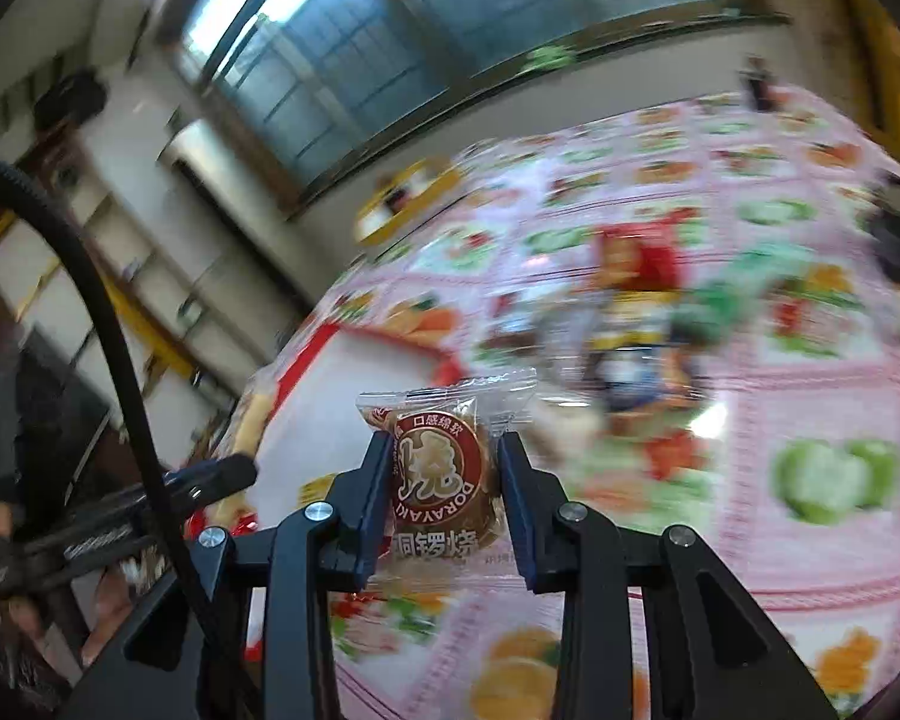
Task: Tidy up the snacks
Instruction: 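Grasp the long wrapped bar with the left tool while the right grasps the round cake pack, then release both packs into the tray and return the right tool to the table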
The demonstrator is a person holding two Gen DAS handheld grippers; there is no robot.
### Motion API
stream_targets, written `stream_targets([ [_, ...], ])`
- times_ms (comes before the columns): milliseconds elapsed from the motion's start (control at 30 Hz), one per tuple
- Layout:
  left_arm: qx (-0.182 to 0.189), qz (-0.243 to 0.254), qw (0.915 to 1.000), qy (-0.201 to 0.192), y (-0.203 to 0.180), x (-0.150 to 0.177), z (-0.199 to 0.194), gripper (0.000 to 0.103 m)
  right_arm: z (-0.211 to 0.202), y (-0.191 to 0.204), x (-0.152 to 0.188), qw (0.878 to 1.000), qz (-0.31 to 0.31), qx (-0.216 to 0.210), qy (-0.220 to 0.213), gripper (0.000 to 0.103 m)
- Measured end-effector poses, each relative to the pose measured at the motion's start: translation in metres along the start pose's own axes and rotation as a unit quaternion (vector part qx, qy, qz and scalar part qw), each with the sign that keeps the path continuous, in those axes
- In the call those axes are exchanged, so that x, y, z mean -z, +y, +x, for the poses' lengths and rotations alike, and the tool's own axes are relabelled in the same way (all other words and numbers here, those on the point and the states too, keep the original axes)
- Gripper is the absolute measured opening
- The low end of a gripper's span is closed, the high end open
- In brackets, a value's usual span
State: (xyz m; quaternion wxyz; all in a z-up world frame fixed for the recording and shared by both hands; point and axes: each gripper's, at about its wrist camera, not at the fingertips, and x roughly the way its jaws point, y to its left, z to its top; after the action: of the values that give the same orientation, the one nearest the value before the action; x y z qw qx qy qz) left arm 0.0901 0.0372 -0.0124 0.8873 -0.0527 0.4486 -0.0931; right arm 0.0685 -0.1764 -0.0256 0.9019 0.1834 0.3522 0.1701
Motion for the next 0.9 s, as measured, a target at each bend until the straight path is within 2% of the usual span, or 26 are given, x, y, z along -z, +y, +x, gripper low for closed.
stream_targets([
  [100,-0.019,-0.038,0.9989,0.021,0.033,-0.003,0.017,0.034,0.037,0.024,-0.005,0.999,-0.011,-0.021,0.039,0.034],
  [167,-0.02,-0.058,0.9976,0.032,0.05,-0.002,0.023,0.034,0.067,0.037,-0.01,0.996,-0.003,-0.054,0.071,0.034],
  [267,-0.021,-0.06,0.9974,0.033,0.055,-0.006,0.03,0.035,0.097,0.055,-0.016,0.996,-0.031,-0.026,0.08,0.034],
  [433,-0.058,-0.057,0.9959,0.04,0.068,-0.008,0.04,0.035,0.143,0.069,-0.017,0.993,-0.036,-0.002,0.111,0.034],
  [533,-0.062,-0.054,0.9954,0.048,0.074,-0.003,0.043,0.035,0.154,0.07,-0.006,0.991,-0.043,0.015,0.123,0.034],
  [667,-0.058,-0.059,0.9956,0.044,0.076,-0.002,0.044,0.036,0.155,0.068,-0.003,0.992,-0.039,0.013,0.122,0.037],
  [700,-0.056,-0.063,0.9956,0.043,0.077,-0.002,0.044,0.039,0.154,0.067,-0.004,0.992,-0.037,0.013,0.118,0.037],
  [800,-0.057,-0.069,0.9955,0.029,0.074,-0.002,0.036,0.059,0.139,0.068,-0.01,0.995,-0.026,-0.01,0.098,0.053],
  [900,-0.054,-0.059,0.9968,0.003,0.062,-0.003,0.019,0.068,0.109,0.067,-0.018,0.997,-0.023,-0.03,0.07,0.057],
])
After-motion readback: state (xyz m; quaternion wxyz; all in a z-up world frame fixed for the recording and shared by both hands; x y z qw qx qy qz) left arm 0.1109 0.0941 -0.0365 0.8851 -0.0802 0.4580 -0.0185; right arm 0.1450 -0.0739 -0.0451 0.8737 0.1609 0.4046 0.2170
